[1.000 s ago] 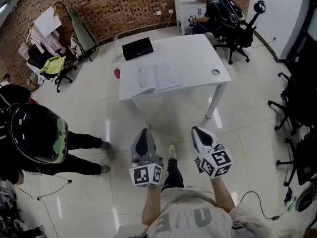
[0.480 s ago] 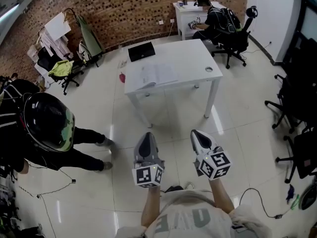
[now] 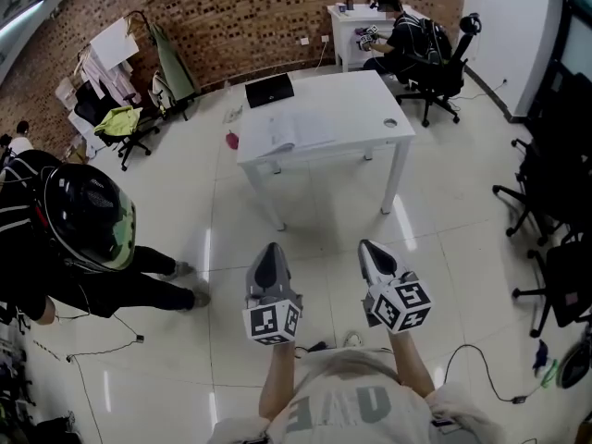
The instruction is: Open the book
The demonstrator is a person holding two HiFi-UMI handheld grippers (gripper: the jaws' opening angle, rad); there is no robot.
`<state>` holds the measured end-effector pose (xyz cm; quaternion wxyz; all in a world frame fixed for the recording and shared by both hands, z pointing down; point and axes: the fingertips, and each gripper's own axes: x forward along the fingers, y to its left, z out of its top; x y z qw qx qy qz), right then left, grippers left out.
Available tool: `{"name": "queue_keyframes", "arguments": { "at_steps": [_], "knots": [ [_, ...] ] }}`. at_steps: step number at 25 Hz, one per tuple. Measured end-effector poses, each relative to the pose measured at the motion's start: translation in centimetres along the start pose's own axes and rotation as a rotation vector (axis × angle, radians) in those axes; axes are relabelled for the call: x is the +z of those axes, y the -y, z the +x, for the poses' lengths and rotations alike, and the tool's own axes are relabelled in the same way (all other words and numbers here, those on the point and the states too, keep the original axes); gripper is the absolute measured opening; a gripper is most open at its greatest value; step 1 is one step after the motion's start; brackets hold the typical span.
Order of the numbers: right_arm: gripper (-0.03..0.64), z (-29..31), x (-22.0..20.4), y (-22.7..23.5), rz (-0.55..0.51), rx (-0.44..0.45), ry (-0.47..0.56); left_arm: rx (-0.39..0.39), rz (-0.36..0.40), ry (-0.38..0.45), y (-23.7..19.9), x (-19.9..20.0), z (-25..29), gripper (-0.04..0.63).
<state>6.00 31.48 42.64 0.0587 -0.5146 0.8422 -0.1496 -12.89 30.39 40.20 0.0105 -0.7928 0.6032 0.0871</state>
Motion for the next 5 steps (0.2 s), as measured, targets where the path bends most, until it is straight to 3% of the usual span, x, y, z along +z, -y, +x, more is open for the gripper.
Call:
{"name": "queue_keyframes", "arguments": {
  "at_steps": [5],
  "knots": [
    [0.003, -2.7, 0.1, 0.8, -0.008, -0.010, 0.016, -0.007, 0.012, 0.016, 2.0, -0.1, -1.4, 0.018]
  ]
}}
